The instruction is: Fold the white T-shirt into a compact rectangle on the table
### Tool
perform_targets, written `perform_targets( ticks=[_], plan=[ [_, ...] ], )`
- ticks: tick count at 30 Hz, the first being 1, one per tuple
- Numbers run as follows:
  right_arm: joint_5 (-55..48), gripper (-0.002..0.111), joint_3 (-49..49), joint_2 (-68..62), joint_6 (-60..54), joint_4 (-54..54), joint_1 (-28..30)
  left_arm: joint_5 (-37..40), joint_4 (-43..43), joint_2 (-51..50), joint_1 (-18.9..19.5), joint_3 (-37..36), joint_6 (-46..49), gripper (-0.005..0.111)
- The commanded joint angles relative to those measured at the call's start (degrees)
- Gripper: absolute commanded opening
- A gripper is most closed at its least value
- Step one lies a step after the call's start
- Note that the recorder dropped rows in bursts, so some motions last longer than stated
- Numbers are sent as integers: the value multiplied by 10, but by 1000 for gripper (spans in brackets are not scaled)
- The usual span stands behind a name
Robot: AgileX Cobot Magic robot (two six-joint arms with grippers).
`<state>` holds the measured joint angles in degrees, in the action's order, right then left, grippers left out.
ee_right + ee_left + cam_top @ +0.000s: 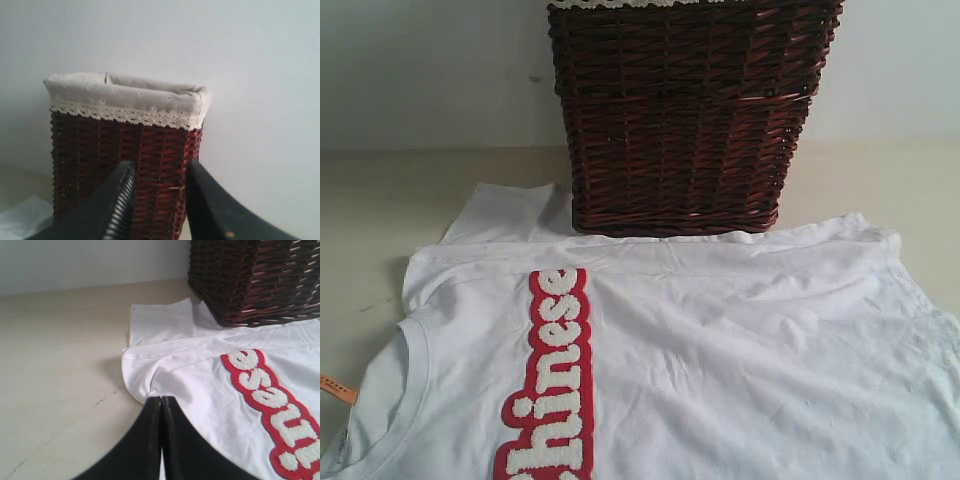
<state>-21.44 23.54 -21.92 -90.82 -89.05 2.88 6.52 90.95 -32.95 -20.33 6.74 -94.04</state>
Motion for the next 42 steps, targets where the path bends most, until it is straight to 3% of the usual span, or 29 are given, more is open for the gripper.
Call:
perform_targets(
  ticks=[1, 5, 8, 13, 16, 28, 30, 33, 40, 42],
  plan=[
    [7, 35, -30, 61, 40, 33, 1, 0, 0, 3, -2, -2, -3, 0],
    [-79, 35, -32, 78, 64, 347, 1, 0, 0, 3, -2, -2, -3, 0],
    [-160, 35, -32, 80, 192, 400, 1, -1, 0, 3, -2, -2, -3, 0],
    [-164, 35, -88, 219, 257, 378, 1, -2, 0, 3, -2, -2, -3, 0],
    [-173, 35, -140, 203, 263, 277, 2, -9, 0, 6, -2, -1, -3, 0],
    [-190, 35, -144, 199, 270, 303, 2, -14, 2, 7, -2, -1, -3, 0],
    [-190, 35, -144, 199, 270, 303, 2, 3, 82, 7, -2, -1, 82, 0],
    [-190, 35, -144, 199, 270, 303, 2, 8, 90, 7, -2, -1, 168, 0],
    [-190, 35, -144, 199, 270, 303, 2, 20, 90, 7, -2, 1, 206, 0],
    [-190, 35, -144, 199, 270, 303, 2, -1, 90, 7, -2, 5, 170, 0]
  ],
)
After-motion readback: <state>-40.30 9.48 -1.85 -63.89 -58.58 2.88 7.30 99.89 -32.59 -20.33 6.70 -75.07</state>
